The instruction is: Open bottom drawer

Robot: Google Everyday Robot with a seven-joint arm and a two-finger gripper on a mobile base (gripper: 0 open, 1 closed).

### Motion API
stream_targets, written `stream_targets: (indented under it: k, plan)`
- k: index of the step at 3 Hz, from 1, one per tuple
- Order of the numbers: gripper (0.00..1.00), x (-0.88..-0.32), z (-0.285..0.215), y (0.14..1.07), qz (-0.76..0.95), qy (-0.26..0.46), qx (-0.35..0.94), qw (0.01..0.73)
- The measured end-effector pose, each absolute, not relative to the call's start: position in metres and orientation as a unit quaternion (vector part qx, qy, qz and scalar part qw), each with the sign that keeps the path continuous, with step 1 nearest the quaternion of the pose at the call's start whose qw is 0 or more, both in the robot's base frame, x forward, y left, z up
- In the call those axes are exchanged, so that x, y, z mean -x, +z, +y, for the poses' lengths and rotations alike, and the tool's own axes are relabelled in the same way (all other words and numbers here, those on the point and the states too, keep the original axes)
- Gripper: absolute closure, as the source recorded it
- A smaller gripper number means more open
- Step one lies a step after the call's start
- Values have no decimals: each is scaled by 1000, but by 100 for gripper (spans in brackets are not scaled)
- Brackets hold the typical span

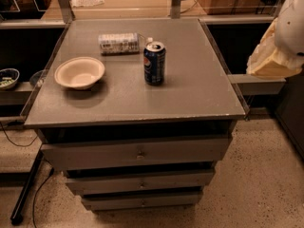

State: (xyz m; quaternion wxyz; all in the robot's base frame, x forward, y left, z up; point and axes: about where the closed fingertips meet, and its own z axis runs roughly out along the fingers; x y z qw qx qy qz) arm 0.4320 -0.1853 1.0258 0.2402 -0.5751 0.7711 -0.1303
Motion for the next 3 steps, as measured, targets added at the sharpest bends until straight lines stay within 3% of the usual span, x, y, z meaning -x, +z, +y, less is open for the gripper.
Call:
stream_targets:
  k: [2,3]
  plan:
    - [100,-427,-170,1009,767,-107,585,240]
    - [100,-410,-155,955,769,-70,598,217]
